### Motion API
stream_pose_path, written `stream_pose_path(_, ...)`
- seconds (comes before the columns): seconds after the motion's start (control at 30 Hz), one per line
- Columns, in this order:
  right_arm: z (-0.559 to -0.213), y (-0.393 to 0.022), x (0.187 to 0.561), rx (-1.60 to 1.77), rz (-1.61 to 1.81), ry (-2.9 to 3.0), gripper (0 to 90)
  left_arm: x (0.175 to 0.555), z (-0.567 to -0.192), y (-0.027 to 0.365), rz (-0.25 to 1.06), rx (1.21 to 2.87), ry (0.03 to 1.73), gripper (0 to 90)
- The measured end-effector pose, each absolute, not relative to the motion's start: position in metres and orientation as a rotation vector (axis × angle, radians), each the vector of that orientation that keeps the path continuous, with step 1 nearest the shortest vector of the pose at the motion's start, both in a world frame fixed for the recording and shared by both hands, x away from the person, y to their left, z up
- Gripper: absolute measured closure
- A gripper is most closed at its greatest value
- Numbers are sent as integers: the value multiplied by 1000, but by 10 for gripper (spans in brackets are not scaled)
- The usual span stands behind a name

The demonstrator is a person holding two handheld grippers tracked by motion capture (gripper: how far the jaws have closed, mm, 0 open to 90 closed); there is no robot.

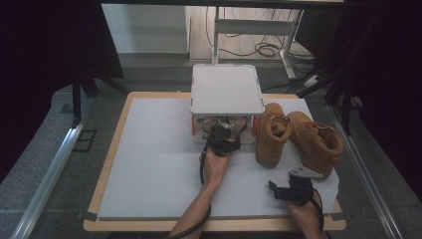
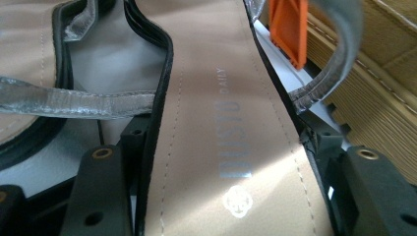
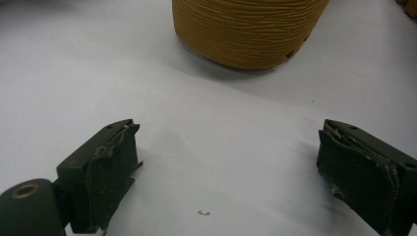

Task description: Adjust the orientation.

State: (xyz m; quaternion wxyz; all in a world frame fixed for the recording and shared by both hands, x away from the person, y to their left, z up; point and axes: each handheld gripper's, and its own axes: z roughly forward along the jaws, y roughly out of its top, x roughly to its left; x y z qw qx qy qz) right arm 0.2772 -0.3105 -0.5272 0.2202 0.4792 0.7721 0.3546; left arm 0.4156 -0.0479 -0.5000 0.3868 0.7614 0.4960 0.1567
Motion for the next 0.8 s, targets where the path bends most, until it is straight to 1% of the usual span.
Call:
stream_pose_path(0.1, -527, -310, 277, 1325, 981, 2136, 83, 420, -499, -49, 417, 1940, 1269, 391)
stream_pose_path(0.4, -527, -310, 277, 1326, 982, 2134, 83, 429, -500, -55, 419, 1911, 1309, 390)
stream_pose_path(0.5, -527, -310, 277, 1325, 982, 2136, 83, 433, -500, -55, 458, 1935, 1300, 390)
stream_pose_path(0.8, -527, -311, 277, 1324, 982, 2136, 84, 438, -504, -62, 465, 1938, 1327, 387)
